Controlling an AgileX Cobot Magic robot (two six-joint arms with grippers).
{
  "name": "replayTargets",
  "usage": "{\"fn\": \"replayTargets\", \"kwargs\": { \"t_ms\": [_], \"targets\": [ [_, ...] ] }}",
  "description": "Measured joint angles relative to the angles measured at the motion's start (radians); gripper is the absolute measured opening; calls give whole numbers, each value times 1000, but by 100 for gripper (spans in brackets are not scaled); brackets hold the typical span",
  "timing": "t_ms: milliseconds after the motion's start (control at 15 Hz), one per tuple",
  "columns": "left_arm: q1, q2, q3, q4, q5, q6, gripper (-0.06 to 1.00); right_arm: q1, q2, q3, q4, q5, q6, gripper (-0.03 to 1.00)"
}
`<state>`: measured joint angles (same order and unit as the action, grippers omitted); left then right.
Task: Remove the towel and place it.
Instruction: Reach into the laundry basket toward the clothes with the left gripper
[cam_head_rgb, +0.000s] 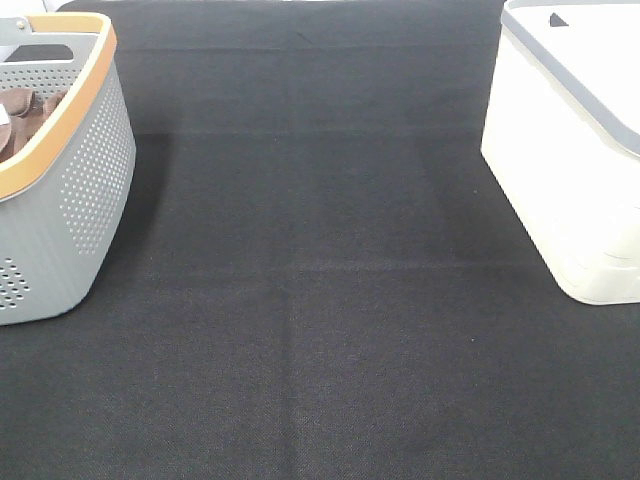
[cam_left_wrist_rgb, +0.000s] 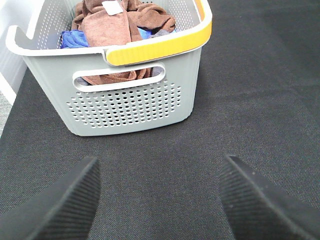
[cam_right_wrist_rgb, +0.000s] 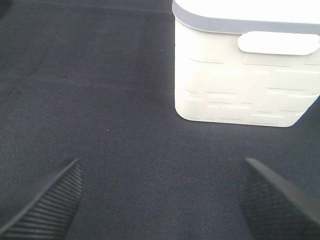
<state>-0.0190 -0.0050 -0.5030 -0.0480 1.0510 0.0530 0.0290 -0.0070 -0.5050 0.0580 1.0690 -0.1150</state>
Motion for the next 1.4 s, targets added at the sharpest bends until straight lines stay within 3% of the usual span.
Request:
{"fn": "replayTargets", "kwargs": {
  "t_ms": [1400],
  "targets": [
    [0,0,0,0,0,0,65,0,0,0,0,0,0,80]
  ]
}}
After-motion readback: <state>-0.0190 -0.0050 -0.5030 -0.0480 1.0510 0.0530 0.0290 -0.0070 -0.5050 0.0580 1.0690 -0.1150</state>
